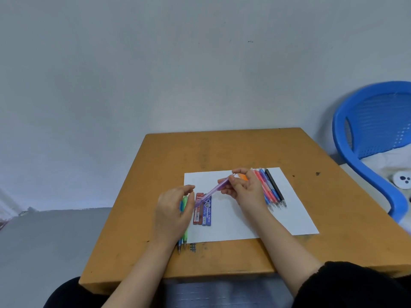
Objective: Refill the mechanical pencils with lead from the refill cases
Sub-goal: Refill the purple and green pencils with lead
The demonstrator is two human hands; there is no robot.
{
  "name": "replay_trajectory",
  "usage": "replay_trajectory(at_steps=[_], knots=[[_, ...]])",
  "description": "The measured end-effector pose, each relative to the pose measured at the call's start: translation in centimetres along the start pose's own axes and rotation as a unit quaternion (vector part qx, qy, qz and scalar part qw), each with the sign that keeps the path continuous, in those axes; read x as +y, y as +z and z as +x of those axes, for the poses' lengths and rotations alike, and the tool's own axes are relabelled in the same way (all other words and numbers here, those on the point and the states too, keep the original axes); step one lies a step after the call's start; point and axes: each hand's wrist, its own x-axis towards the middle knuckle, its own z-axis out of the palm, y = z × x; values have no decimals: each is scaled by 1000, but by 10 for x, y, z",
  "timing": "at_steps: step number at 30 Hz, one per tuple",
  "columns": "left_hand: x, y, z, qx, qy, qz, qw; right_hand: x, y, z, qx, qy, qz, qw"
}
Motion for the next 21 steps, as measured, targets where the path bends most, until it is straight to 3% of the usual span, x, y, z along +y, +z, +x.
replay_trajectory(at_steps=[6,15,21], knots=[[-3,-1,3,-19,-19,-31,999,-1,-5,4,-5,-3,63,998],[-13,6,4,-27,52,-2,998,3,-1,4,-26,29,53,998],[-15,6,4,-15,62,14,998,2,-1,4,-19,57,106,993]])
